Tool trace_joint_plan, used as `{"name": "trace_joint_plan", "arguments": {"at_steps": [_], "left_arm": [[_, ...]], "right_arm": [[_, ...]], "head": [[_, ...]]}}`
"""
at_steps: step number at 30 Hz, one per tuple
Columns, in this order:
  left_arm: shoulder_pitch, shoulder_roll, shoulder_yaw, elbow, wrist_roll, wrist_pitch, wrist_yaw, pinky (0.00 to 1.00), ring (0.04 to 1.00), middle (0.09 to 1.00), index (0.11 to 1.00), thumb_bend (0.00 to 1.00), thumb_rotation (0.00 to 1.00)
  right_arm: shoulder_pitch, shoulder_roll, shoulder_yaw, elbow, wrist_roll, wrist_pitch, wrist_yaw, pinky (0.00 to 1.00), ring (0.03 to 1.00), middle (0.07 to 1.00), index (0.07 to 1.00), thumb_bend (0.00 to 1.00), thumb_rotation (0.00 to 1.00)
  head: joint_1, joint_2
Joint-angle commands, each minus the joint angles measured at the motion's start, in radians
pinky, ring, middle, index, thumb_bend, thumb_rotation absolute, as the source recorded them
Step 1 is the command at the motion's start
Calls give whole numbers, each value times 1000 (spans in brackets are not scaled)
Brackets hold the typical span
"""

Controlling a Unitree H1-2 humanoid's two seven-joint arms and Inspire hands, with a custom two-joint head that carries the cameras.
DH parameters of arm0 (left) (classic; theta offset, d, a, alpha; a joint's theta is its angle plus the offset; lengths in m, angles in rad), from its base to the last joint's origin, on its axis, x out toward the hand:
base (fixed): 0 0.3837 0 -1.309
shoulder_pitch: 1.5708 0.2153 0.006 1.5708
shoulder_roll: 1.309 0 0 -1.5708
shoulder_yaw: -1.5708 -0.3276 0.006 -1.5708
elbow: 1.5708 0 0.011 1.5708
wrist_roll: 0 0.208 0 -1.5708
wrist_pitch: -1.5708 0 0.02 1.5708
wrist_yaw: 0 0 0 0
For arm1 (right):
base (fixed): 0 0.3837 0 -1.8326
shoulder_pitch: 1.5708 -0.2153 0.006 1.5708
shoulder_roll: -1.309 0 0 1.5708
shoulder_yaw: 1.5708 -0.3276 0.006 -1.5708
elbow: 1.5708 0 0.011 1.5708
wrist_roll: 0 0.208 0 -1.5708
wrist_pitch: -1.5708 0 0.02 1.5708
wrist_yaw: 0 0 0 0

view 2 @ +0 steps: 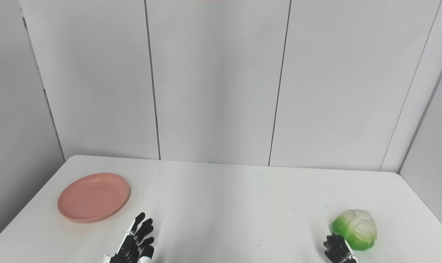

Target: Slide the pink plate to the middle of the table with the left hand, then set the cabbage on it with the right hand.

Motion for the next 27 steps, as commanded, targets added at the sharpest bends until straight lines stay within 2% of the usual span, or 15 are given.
{"name": "trace_joint_plan", "arguments": {"at_steps": [1, 3, 10, 11, 13, 16, 19, 20, 27], "left_arm": [[34, -7, -1, 136, 9, 27, 9, 838, 898, 907, 911, 547, 675], [34, -8, -1, 136, 10, 27, 10, 835, 898, 906, 910, 546, 671], [46, -2, 3, 102, -1, 36, 1, 834, 892, 902, 911, 567, 669], [46, 0, 7, 95, -12, 31, 0, 840, 892, 903, 914, 573, 665], [45, 2, 14, 81, -32, 21, -3, 855, 894, 904, 920, 585, 655], [40, 10, 26, 47, -58, 17, -4, 859, 896, 911, 935, 615, 708], [33, 16, 38, -15, -114, 52, -15, 873, 903, 923, 952, 700, 757], [27, 20, 43, -45, -138, 67, -19, 864, 896, 920, 945, 757, 768], [-39, 45, 88, -182, -183, 123, -25, 822, 878, 905, 916, 793, 793]], "right_arm": [[-33, -4, -21, 202, -1, 13, -11, 906, 885, 884, 874, 666, 726], [-34, -4, -22, 204, 0, 13, -8, 906, 884, 883, 871, 670, 721], [-24, 1, -15, 173, -14, 20, -18, 893, 873, 871, 855, 687, 720], [-22, 4, -14, 163, -18, 24, -21, 891, 872, 870, 854, 691, 720], [-20, 7, -11, 149, -24, 31, -27, 887, 870, 869, 854, 695, 719], [-21, 14, -10, 137, -39, 37, -37, 886, 871, 870, 852, 707, 730], [-24, 22, -10, 131, -46, 37, -43, 874, 859, 859, 841, 691, 717], [-25, 24, -9, 132, -51, 33, -43, 873, 857, 856, 838, 675, 714], [-22, 34, -5, 125, -70, 33, -53, 859, 850, 849, 839, 683, 716]], "head": [[2, 0], [2, 0], [-12, 37], [-12, 57], [-13, 70], [-17, 86], [-19, 90], [-19, 91], [-15, 100]]}}
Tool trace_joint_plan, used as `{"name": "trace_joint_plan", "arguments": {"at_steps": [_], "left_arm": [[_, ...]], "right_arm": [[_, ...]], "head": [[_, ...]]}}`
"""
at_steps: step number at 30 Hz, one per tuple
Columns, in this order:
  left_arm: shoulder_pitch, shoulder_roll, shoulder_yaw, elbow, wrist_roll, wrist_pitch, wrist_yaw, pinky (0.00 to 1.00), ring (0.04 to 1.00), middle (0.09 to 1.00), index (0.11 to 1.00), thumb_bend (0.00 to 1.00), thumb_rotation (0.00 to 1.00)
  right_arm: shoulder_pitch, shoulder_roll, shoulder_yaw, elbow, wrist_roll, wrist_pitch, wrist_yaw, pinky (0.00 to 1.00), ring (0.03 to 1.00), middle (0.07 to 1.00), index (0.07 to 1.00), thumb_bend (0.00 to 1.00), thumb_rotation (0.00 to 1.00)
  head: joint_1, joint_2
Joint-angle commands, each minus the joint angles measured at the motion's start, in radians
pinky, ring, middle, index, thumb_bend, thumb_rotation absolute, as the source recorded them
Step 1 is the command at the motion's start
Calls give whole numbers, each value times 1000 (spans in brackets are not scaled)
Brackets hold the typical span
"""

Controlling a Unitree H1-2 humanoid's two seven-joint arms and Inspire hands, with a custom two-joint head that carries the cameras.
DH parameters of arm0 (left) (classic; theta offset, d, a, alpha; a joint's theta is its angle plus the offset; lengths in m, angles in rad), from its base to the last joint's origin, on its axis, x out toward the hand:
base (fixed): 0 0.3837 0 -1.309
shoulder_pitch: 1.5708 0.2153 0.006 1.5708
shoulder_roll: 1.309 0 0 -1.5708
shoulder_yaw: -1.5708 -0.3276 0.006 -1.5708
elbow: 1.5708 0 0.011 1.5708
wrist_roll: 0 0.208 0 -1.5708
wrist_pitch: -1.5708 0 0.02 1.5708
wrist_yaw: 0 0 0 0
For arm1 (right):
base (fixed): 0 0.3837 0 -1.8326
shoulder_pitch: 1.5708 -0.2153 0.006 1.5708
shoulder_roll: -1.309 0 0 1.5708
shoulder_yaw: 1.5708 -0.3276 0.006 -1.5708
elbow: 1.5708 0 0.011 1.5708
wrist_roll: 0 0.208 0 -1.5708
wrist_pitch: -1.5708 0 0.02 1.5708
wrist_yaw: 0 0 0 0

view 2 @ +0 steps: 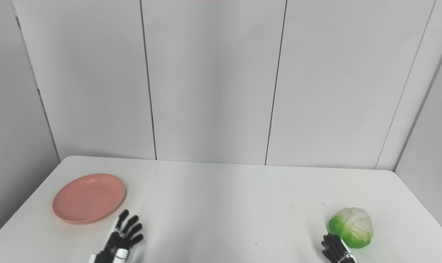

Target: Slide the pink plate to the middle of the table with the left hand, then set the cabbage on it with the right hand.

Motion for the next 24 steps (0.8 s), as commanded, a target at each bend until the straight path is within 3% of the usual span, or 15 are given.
{"name": "trace_joint_plan", "arguments": {"at_steps": [1, 12, 17, 24], "left_arm": [[-32, 27, 17, -73, -23, 10, -6, 823, 880, 903, 914, 798, 785], [-191, 108, 140, -67, -26, 22, 17, 864, 865, 872, 883, 888, 910], [-257, 159, 190, -54, -9, 45, 35, 837, 846, 864, 861, 906, 891], [-358, 267, 262, 53, -22, 41, 35, 924, 901, 908, 885, 948, 851]], "right_arm": [[-15, 12, 0, 125, -22, 32, -26, 853, 846, 846, 838, 688, 716], [-16, 12, 2, 117, -51, 47, -40, 845, 841, 838, 834, 713, 719], [-11, 8, 1, 106, -51, 55, -38, 846, 838, 832, 836, 719, 709], [-9, 3, -1, 97, -57, 65, -38, 855, 840, 825, 838, 717, 707]], "head": [[3, 3], [15, 36], [21, 46], [22, 52]]}}
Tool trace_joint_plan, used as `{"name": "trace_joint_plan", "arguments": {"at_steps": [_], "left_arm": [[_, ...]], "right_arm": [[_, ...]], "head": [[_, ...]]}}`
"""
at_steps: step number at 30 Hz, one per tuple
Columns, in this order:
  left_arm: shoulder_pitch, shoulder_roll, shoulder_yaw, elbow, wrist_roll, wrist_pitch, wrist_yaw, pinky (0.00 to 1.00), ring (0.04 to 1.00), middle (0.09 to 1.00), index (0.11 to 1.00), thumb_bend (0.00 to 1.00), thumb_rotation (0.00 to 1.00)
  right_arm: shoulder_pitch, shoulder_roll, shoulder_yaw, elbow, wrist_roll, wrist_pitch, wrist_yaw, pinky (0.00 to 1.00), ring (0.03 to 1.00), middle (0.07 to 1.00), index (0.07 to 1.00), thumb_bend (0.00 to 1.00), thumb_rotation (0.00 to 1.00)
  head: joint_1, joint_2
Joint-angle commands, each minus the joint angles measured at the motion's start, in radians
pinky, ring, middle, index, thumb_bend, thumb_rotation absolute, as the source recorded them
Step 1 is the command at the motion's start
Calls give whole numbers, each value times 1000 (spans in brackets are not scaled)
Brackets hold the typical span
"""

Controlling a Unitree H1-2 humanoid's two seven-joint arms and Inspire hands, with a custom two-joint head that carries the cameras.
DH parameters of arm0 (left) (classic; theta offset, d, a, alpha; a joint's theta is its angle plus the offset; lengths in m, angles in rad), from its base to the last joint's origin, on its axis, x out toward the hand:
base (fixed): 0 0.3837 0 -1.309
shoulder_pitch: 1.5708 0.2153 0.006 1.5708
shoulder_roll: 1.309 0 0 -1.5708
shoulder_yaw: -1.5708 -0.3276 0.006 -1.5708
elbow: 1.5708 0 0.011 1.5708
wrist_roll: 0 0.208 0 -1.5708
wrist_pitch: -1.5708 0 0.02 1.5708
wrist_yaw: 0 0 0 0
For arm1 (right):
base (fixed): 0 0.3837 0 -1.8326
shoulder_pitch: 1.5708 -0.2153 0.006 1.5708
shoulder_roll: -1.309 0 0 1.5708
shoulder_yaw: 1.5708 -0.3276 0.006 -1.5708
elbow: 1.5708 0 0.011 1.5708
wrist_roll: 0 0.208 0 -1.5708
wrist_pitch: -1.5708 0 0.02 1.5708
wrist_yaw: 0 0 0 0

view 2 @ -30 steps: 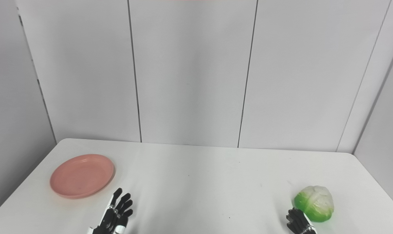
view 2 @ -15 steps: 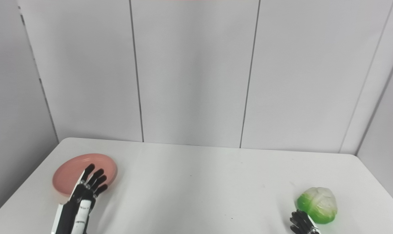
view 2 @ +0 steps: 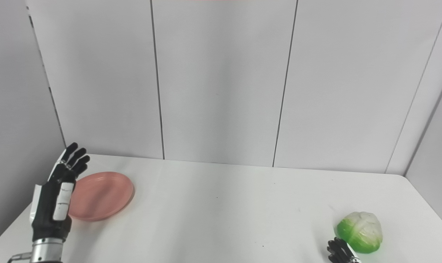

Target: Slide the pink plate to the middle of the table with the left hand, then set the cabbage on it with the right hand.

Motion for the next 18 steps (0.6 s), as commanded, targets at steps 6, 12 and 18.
{"name": "trace_joint_plan", "arguments": {"at_steps": [6, 12, 18], "left_arm": [[-117, 135, 63, 83, -77, -11, -22, 865, 901, 915, 894, 934, 855], [-160, 194, 81, 177, -141, 6, -51, 871, 923, 929, 911, 901, 874], [-217, 235, 106, 308, -228, 28, -94, 895, 955, 963, 942, 853, 897]], "right_arm": [[-16, 3, 1, 104, -4, 68, -16, 849, 834, 814, 833, 716, 701], [-19, 0, 0, 109, -4, 62, -14, 848, 828, 808, 831, 711, 698], [-16, -3, 1, 106, -3, 63, -11, 846, 827, 803, 830, 714, 691]], "head": [[-1, -1], [-1, 0], [-1, 4]]}}
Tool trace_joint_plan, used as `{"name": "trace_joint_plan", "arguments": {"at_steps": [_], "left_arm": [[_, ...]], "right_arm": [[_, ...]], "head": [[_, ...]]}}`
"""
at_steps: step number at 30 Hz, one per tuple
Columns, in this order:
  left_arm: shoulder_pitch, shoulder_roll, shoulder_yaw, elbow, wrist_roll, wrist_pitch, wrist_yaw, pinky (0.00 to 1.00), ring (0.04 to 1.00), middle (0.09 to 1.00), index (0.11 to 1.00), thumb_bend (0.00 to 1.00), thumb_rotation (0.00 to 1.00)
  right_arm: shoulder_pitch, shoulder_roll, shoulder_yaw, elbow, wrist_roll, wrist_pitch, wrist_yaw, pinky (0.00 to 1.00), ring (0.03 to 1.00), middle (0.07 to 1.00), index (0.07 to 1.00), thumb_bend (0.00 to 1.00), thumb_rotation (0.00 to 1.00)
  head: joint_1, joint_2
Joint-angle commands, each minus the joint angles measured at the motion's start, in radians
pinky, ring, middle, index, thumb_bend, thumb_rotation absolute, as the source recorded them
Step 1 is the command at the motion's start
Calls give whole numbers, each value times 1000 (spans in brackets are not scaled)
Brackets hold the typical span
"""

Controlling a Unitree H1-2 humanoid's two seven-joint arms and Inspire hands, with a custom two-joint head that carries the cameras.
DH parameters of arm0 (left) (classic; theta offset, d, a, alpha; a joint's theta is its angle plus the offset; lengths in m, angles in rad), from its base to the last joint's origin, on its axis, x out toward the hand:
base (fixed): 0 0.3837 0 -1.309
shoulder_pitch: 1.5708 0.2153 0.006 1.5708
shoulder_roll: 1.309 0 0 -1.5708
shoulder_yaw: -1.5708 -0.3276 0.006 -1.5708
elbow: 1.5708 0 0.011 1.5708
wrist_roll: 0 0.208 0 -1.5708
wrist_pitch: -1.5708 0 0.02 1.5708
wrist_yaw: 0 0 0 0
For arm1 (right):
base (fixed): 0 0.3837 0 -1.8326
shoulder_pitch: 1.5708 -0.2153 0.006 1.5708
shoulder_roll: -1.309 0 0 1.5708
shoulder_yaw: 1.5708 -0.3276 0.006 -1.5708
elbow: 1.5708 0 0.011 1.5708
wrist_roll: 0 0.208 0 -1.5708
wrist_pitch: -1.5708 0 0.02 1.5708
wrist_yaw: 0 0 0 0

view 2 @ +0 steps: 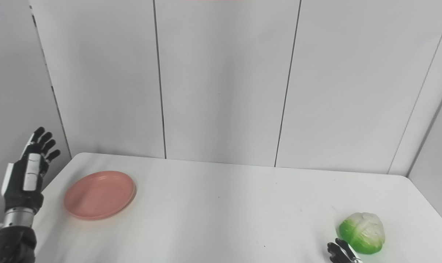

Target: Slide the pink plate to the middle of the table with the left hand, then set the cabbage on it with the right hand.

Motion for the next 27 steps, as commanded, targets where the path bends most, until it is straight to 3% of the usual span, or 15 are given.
{"name": "trace_joint_plan", "arguments": {"at_steps": [1, 6, 10, 15, 17, 21, 24, 27], "left_arm": [[-71, 53, 11, 38, -30, -12, -31, 898, 957, 963, 944, 848, 901], [-121, 71, 9, 194, -67, -28, -74, 910, 949, 961, 950, 817, 901], [-154, 74, 9, 309, -82, -49, -101, 912, 942, 955, 943, 893, 863], [-175, 59, 15, 405, -80, -85, -85, 860, 916, 937, 924, 846, 838], [-184, 44, 24, 429, -94, -66, -70, 865, 907, 923, 908, 833, 821], [-204, 20, 47, 462, -131, -10, -48, 965, 930, 933, 916, 791, 832], [-218, 17, 46, 504, -138, -13, -56, 986, 945, 948, 934, 776, 849], [-245, 17, 48, 587, -139, -56, -69, 997, 954, 951, 930, 787, 836]], "right_arm": [[-16, 0, 3, 106, -3, 63, -12, 847, 828, 803, 831, 711, 694], [-13, 3, 4, 98, -12, 66, -17, 839, 822, 794, 828, 735, 676], [-12, 5, 5, 94, -18, 67, -21, 842, 818, 790, 826, 728, 674], [-11, 8, 6, 87, -19, 68, -22, 842, 813, 785, 823, 718, 677], [-8, 9, 8, 78, -22, 75, -23, 844, 813, 783, 823, 721, 673], [-5, 7, 10, 72, -26, 80, -26, 847, 814, 785, 825, 719, 674], [-4, 7, 13, 69, -25, 82, -27, 848, 815, 789, 828, 710, 672], [-2, 6, 15, 63, -30, 88, -30, 847, 814, 788, 821, 723, 676]], "head": [[-2, 3], [-7, 7], [-7, 12], [-15, 18], [-15, 20], [-17, 24], [-21, 25], [-22, 28]]}}
